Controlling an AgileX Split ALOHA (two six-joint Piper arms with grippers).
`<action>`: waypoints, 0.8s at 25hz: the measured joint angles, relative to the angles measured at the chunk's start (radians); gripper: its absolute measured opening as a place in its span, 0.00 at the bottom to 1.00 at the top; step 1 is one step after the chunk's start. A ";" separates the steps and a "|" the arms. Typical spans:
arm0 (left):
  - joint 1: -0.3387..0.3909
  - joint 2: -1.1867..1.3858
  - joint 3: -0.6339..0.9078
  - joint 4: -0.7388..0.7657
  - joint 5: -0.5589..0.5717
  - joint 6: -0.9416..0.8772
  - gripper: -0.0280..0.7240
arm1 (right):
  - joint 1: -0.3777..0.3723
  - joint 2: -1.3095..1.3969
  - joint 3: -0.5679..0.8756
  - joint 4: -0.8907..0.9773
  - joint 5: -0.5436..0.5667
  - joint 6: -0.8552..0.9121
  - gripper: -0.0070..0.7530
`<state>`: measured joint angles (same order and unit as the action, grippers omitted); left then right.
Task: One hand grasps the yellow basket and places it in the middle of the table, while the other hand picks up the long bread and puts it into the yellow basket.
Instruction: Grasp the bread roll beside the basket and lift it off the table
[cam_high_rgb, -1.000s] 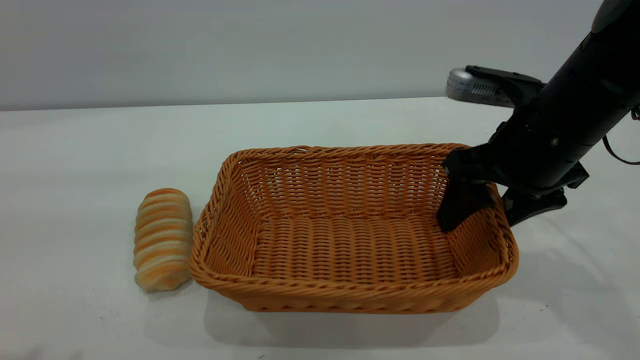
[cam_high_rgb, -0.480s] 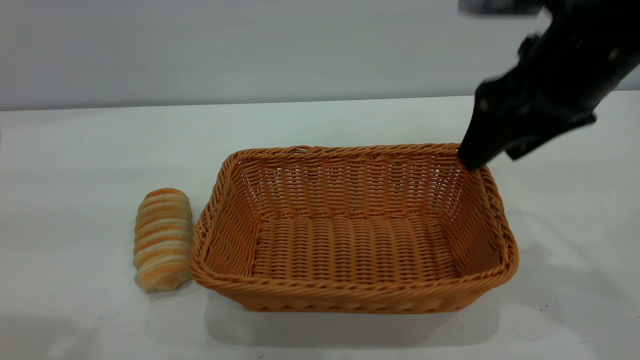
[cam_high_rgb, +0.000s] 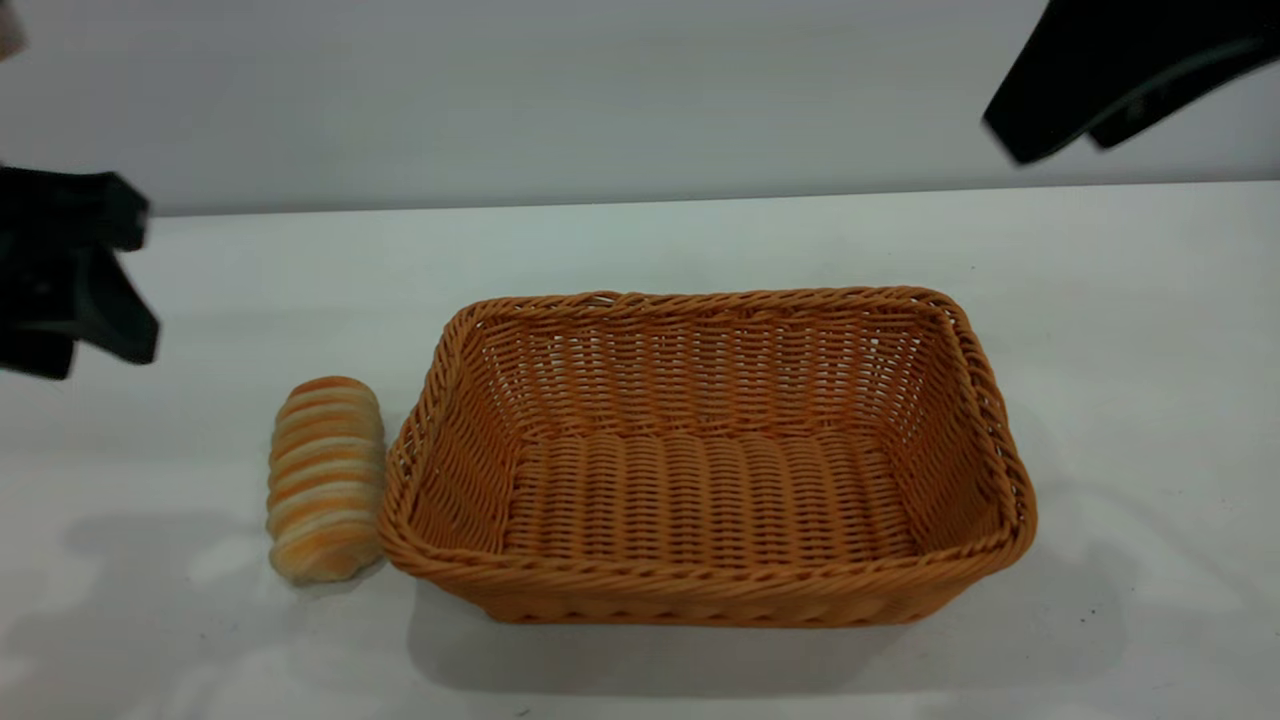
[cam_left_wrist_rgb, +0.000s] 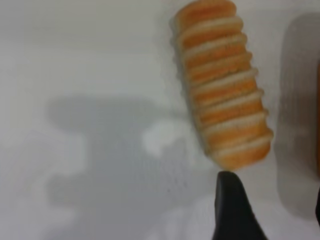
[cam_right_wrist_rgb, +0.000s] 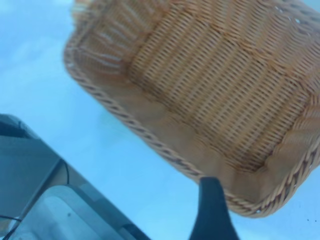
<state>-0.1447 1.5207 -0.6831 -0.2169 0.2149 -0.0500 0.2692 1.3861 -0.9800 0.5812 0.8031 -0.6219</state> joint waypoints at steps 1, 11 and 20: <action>0.000 0.031 -0.019 -0.001 -0.001 0.000 0.65 | 0.000 -0.026 0.000 0.000 0.013 0.000 0.70; 0.000 0.321 -0.225 -0.049 0.044 0.000 0.65 | 0.000 -0.260 0.000 0.000 0.138 0.008 0.70; 0.000 0.555 -0.365 -0.062 0.072 0.003 0.65 | 0.000 -0.370 0.000 0.000 0.170 0.032 0.70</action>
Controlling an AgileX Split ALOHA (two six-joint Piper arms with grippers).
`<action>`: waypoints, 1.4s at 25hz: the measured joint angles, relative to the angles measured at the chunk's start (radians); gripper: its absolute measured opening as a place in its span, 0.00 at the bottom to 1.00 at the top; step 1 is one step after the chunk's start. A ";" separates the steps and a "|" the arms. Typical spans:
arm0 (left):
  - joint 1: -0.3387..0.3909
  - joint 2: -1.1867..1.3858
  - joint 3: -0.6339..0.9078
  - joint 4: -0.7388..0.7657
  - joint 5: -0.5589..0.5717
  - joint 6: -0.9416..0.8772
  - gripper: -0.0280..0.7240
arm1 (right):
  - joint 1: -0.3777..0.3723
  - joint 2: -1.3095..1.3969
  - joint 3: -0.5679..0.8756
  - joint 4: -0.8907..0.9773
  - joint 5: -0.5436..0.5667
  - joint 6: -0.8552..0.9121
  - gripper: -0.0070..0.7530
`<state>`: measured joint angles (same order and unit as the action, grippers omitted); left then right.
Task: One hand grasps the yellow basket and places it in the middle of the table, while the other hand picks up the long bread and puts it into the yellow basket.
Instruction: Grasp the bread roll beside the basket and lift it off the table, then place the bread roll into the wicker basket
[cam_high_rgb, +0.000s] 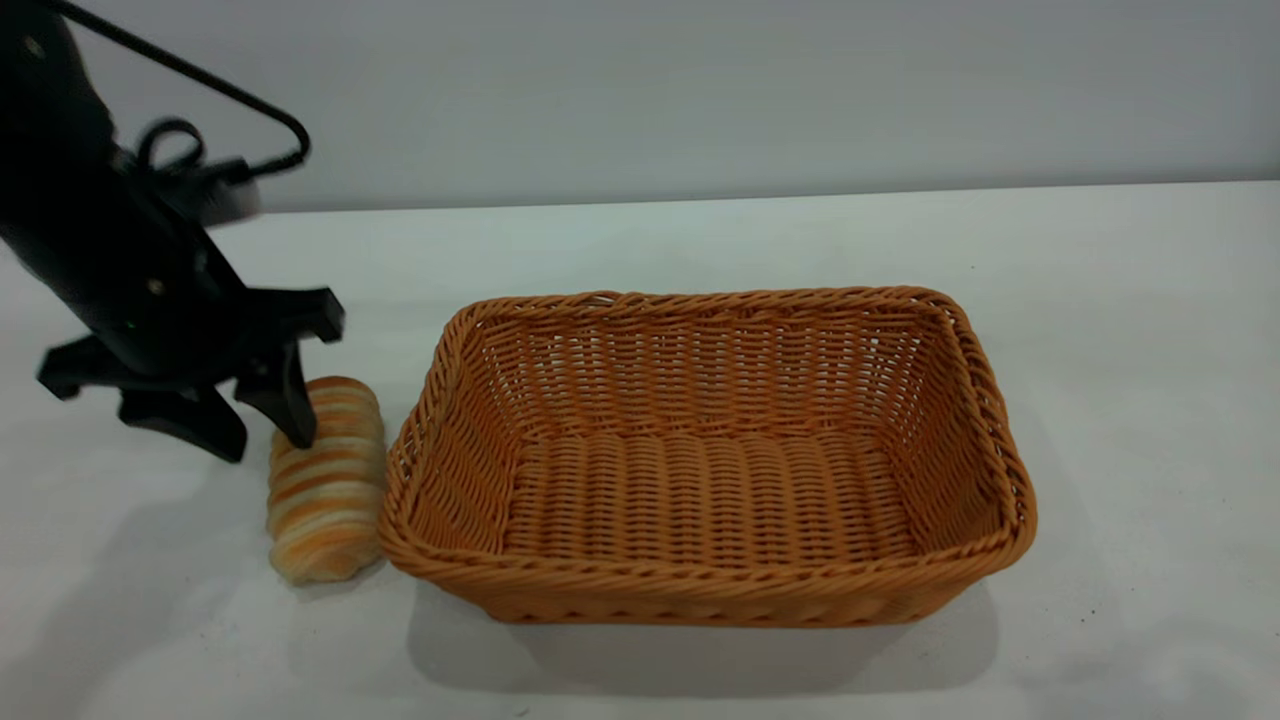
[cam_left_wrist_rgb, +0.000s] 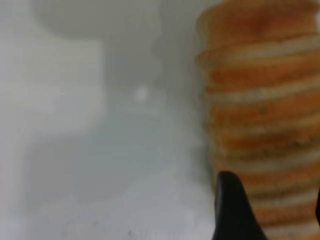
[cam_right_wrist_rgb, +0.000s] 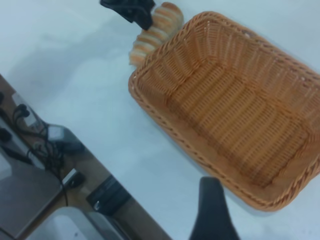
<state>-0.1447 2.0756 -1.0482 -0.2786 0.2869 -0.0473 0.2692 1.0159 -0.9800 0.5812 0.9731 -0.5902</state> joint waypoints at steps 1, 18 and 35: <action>0.000 0.022 -0.012 -0.009 0.001 0.000 0.65 | 0.000 0.000 0.000 0.000 0.009 0.001 0.70; 0.000 0.144 -0.099 -0.055 0.010 0.068 0.18 | 0.000 -0.001 0.049 0.000 0.024 0.010 0.70; -0.037 -0.187 -0.096 -0.054 0.060 0.129 0.12 | 0.000 -0.001 0.049 0.012 0.024 0.010 0.70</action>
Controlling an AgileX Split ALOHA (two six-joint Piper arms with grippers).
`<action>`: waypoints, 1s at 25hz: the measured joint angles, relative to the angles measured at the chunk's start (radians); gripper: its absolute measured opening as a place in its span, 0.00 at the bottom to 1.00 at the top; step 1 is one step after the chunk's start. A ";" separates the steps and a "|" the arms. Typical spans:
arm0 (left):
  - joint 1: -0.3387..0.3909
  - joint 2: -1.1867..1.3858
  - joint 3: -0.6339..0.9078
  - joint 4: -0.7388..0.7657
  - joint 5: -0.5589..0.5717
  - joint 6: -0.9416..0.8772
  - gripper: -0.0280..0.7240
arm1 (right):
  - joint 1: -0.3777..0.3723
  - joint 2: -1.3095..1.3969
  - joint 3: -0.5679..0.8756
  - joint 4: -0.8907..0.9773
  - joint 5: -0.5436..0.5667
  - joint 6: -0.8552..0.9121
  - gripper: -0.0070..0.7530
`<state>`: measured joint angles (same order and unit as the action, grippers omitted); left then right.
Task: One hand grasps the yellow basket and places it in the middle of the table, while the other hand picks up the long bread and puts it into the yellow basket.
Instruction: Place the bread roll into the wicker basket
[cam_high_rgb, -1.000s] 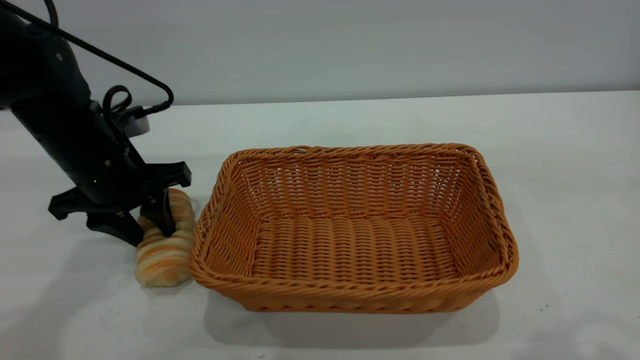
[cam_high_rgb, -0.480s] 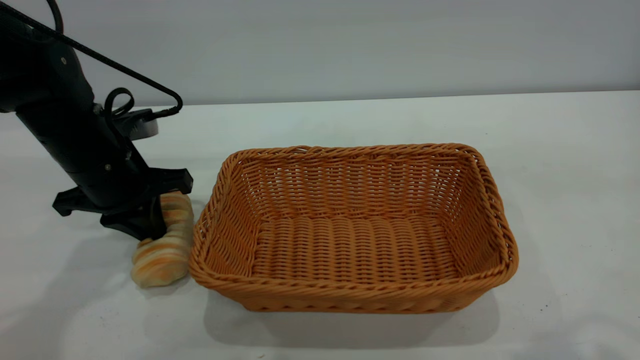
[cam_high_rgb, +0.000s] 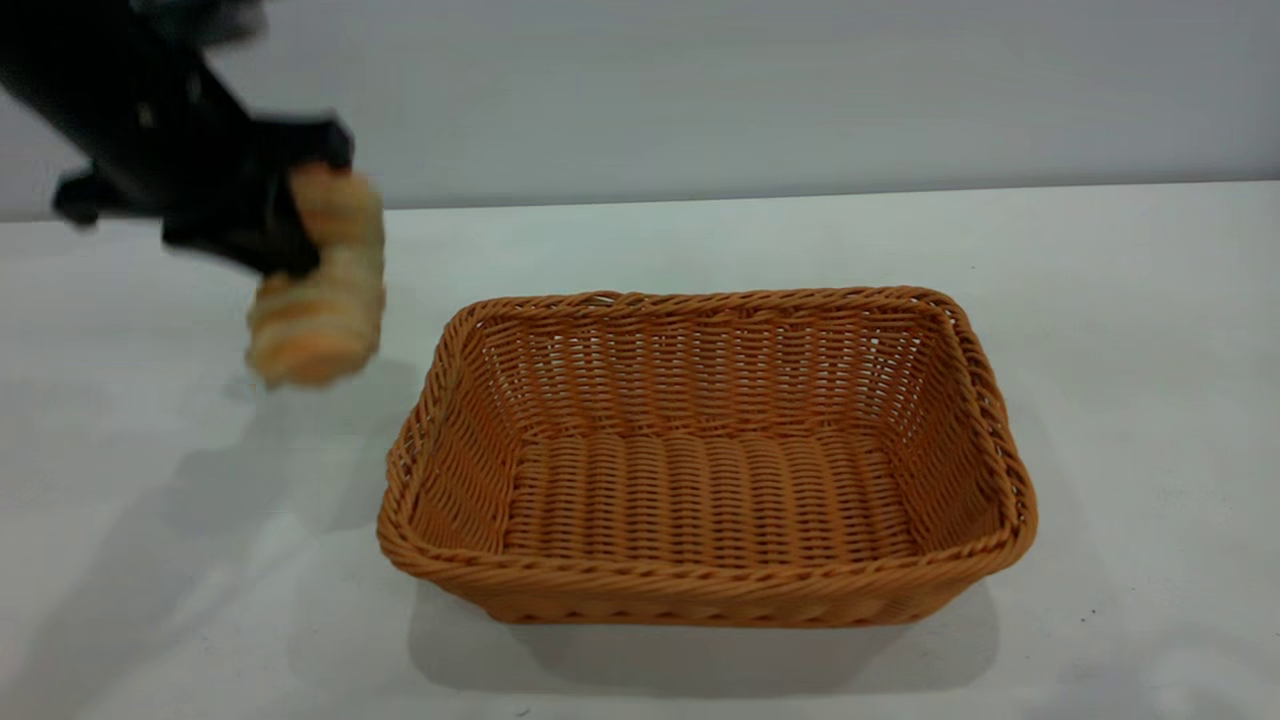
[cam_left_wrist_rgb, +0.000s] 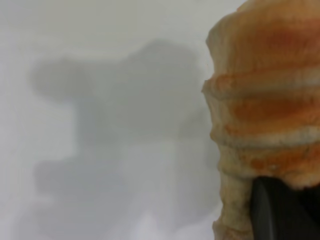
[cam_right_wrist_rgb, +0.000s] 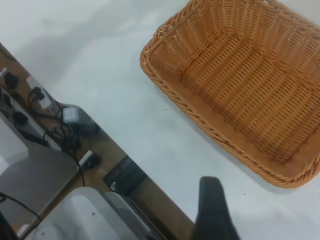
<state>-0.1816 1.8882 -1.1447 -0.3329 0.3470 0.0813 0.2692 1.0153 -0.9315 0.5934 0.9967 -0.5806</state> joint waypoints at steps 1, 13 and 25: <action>-0.018 -0.027 0.000 0.000 0.003 0.000 0.12 | 0.000 0.000 0.000 0.000 0.000 0.000 0.70; -0.298 -0.026 0.000 -0.001 -0.091 0.000 0.12 | 0.000 -0.012 0.000 0.001 0.015 0.000 0.70; -0.382 0.108 0.000 -0.001 -0.184 0.033 0.26 | 0.000 -0.130 0.000 -0.008 0.038 0.013 0.70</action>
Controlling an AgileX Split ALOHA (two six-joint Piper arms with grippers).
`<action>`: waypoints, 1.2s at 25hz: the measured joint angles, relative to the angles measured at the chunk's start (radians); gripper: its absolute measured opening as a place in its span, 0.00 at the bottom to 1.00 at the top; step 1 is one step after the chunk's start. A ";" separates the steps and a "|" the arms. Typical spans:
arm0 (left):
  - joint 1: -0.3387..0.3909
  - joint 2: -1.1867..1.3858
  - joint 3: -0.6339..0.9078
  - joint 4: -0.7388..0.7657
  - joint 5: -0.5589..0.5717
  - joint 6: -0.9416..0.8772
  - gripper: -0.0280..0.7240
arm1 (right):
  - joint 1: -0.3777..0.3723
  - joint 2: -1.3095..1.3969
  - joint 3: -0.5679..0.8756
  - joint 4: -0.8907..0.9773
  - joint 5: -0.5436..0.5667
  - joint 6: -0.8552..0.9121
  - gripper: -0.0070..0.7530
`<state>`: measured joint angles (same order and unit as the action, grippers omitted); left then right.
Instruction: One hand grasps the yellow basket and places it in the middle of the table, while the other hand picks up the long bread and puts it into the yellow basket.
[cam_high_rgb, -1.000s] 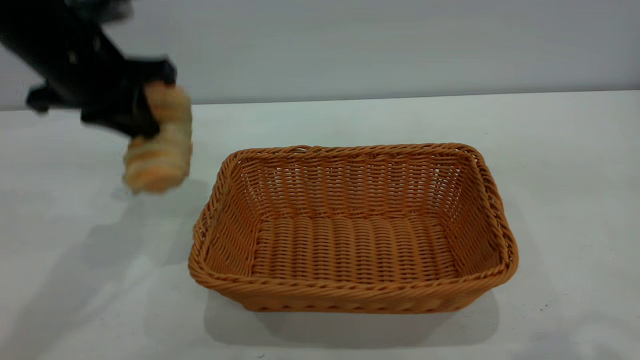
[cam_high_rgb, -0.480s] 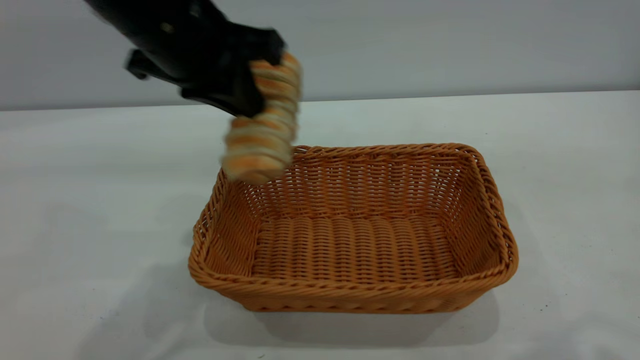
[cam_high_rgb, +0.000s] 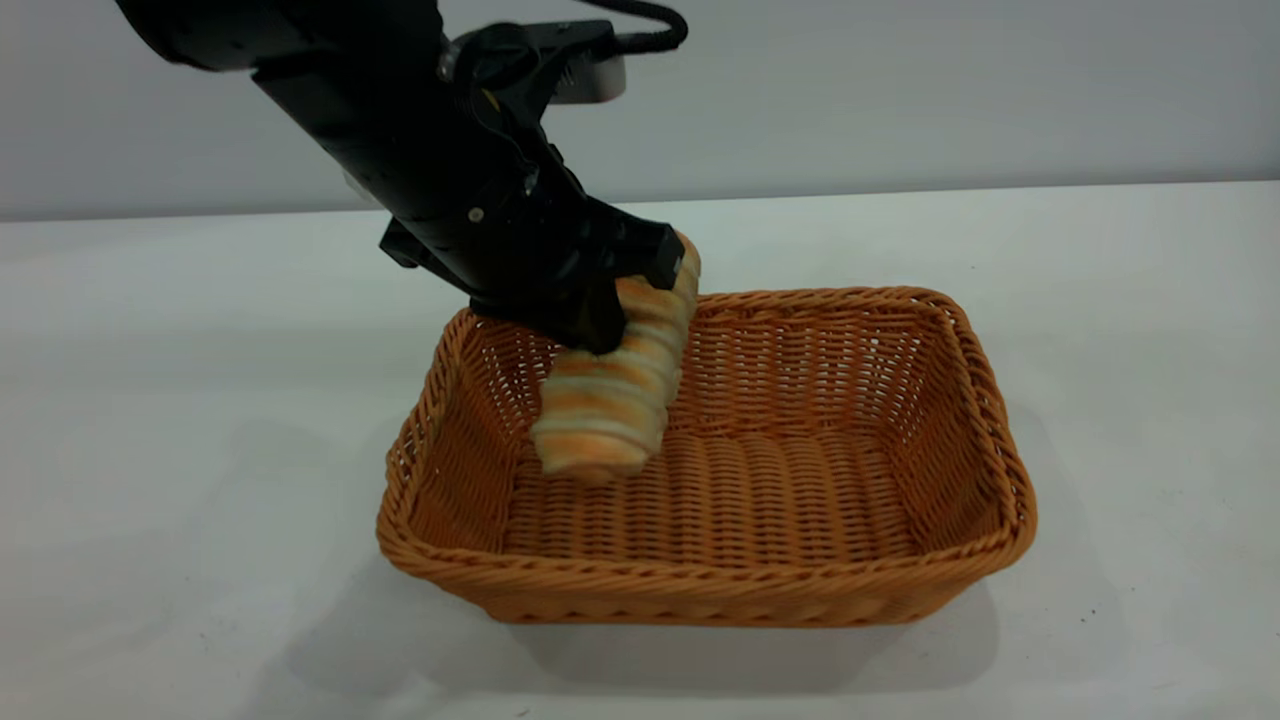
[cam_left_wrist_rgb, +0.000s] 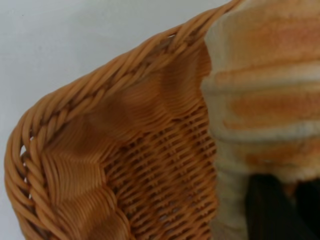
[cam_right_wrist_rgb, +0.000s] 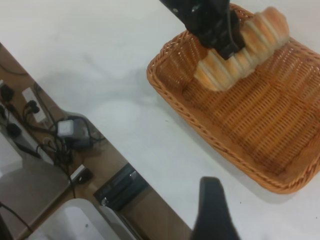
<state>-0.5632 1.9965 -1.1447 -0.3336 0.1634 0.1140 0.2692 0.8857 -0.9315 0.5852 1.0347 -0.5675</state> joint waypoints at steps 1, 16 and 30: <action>0.000 0.001 0.000 0.000 -0.003 0.002 0.33 | 0.000 -0.006 0.000 -0.004 0.004 0.007 0.70; 0.033 -0.211 0.000 0.004 0.143 0.277 0.81 | 0.000 -0.197 0.000 -0.220 0.096 0.178 0.70; 0.225 -0.727 0.004 0.011 0.562 0.288 0.77 | 0.000 -0.494 0.242 -0.354 0.125 0.299 0.70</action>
<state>-0.3378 1.2691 -1.1407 -0.3225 0.7252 0.4024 0.2692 0.3917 -0.6892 0.2309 1.1597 -0.2684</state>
